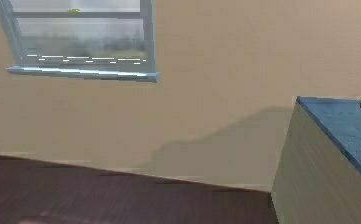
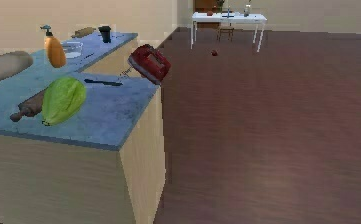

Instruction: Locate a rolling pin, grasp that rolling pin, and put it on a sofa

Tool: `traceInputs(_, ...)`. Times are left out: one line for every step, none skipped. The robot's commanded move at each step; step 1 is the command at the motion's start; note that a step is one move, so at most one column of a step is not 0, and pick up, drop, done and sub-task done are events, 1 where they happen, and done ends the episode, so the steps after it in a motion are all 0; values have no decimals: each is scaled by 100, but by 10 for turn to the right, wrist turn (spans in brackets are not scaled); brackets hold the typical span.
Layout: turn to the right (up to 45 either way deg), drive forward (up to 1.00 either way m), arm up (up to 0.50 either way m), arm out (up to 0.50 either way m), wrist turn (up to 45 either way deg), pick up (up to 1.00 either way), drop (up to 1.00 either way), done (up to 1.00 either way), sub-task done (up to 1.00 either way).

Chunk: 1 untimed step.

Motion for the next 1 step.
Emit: traceInputs(60, 0, 0, 0, 0, 0, 0, 0, 0)
